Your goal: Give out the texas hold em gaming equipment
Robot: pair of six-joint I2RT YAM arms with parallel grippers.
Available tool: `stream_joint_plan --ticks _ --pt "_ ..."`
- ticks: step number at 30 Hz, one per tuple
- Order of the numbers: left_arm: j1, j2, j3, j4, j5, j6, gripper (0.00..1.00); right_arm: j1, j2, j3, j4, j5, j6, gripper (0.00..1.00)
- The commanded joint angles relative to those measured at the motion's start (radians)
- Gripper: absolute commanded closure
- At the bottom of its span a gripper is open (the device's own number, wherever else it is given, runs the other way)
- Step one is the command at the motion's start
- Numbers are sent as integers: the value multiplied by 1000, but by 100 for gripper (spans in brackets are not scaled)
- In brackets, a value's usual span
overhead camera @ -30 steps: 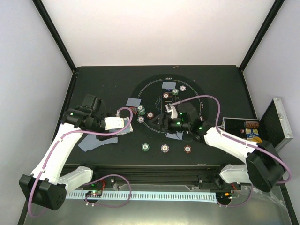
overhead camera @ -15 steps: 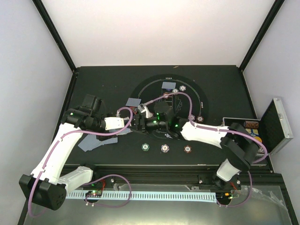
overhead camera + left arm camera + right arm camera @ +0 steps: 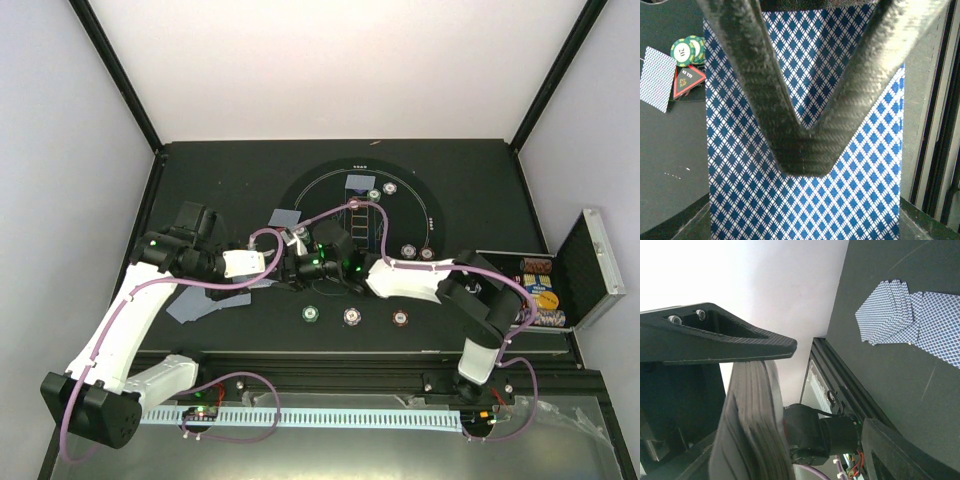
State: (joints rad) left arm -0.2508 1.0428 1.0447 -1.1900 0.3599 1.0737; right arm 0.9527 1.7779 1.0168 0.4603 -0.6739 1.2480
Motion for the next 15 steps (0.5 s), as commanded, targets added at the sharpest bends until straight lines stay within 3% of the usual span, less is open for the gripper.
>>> stream_joint_plan --ticks 1,15 --pt "2 -6 43 -21 29 14 98 -25 -14 -51 89 -18 33 35" --pt "2 -3 40 -17 31 9 98 -59 -122 -114 -39 16 -64 63"
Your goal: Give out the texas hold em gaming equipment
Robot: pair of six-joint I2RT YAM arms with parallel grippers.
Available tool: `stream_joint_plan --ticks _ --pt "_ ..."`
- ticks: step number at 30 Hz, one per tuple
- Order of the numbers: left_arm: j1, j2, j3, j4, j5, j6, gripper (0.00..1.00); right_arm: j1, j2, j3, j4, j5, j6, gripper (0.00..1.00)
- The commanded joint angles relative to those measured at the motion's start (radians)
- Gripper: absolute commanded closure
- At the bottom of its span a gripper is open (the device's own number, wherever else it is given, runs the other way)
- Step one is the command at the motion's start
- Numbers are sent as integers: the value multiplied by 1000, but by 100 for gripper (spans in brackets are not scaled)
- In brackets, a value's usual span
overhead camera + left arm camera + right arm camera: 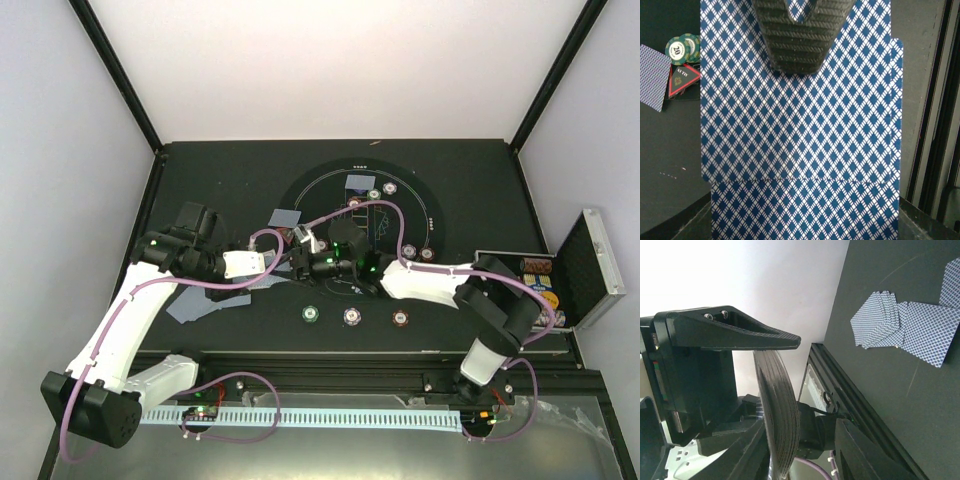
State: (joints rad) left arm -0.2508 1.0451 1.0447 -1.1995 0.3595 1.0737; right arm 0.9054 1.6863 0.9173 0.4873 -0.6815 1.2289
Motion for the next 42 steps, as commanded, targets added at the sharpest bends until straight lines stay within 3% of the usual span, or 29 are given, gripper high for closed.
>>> stream_joint_plan --ticks 1,8,17,28,34,42 --pt "2 -7 39 -7 29 10 98 -13 -36 -12 -84 30 -56 64" --pt "2 -8 37 -3 27 11 99 -30 -97 21 -240 67 -154 71" --pt "2 -5 38 -2 30 9 98 -47 -127 40 -335 76 -216 94" --pt "2 -9 27 3 19 9 98 -176 -129 37 -357 17 -251 99" --pt "3 -9 31 2 22 6 98 -264 66 207 -439 -3 -332 99" --pt "2 -16 22 -3 24 -7 98 -323 509 719 -639 -11 -406 99"
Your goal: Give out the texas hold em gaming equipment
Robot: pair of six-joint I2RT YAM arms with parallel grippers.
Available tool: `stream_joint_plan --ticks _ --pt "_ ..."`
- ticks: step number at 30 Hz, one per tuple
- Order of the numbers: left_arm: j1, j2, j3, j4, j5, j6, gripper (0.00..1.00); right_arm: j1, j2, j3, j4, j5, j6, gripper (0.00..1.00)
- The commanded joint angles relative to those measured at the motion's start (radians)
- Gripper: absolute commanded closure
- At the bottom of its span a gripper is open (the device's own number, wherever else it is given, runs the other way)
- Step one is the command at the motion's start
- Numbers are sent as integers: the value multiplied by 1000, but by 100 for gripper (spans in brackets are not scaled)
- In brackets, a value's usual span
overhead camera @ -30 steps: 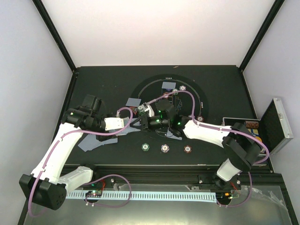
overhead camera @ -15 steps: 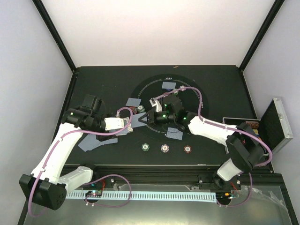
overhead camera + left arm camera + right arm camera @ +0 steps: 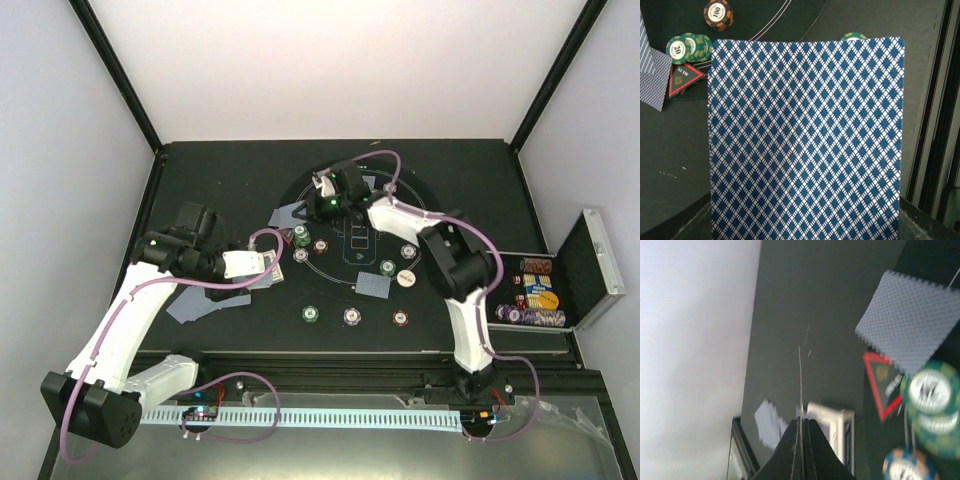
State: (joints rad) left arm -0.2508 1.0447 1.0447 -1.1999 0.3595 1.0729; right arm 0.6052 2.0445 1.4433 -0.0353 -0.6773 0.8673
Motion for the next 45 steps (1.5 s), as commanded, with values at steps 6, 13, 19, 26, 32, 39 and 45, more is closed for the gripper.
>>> stream_joint_plan --ticks 6,13,19,26,32,39,45 --pt "2 -13 21 -4 23 -10 98 -39 405 509 -235 -21 -21 98" --pt "2 -12 20 -3 15 -4 98 -54 468 584 -315 14 -54 81" --pt "2 -9 23 -1 18 -4 98 -79 389 540 -380 71 -131 74" --pt "2 -14 23 -1 17 -2 98 -94 272 460 -461 139 -212 67" --pt "2 -11 26 3 16 -4 98 -76 13 143 -255 95 -158 53" --pt "2 -10 18 11 15 -5 98 18 -322 -283 110 -21 44 31" --pt "2 -7 20 18 13 -8 98 128 -468 -477 339 -50 202 26"
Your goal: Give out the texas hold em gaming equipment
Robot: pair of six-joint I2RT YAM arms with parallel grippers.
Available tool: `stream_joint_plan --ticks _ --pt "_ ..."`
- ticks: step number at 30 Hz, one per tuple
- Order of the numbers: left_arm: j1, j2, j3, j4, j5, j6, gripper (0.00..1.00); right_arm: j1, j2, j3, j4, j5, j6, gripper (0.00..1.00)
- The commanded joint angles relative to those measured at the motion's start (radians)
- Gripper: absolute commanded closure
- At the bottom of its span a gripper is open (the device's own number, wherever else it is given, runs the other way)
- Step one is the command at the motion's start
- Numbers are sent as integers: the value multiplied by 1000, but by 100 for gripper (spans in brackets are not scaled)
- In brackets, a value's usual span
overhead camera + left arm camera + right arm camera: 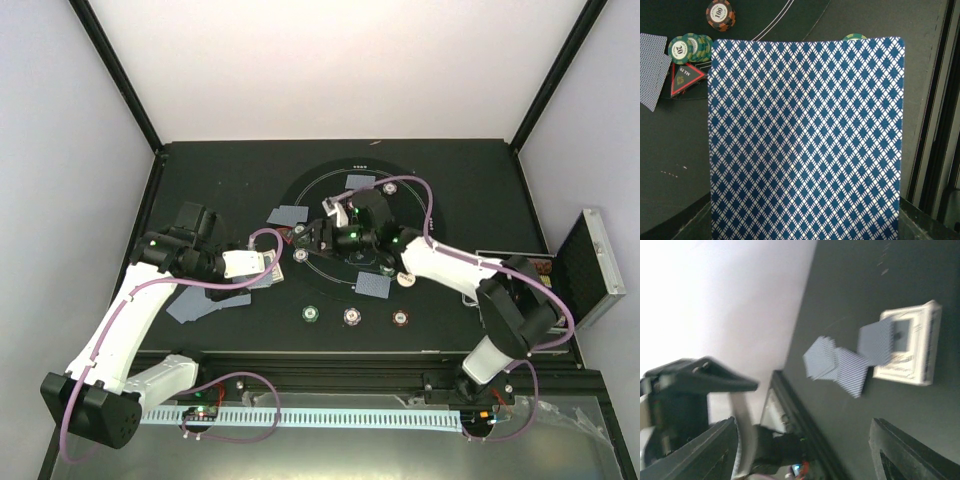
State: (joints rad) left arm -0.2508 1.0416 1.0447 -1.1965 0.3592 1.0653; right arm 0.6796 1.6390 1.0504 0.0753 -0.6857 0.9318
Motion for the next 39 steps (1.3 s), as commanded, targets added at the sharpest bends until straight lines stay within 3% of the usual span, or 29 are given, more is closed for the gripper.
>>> stream_joint_plan --ticks 1,13,27,32,39 --pt "2 -3 20 14 14 -1 98 72 -75 -103 266 -40 157 26" --pt "2 -4 23 15 14 -1 98 214 17 -110 462 -40 283 26" --pt "2 0 25 18 18 -1 98 252 176 -62 582 -77 371 32" --pt "2 -3 25 16 15 1 98 217 192 -119 660 -94 413 41" --pt "2 1 22 21 16 1 98 186 125 -155 573 -85 353 58"
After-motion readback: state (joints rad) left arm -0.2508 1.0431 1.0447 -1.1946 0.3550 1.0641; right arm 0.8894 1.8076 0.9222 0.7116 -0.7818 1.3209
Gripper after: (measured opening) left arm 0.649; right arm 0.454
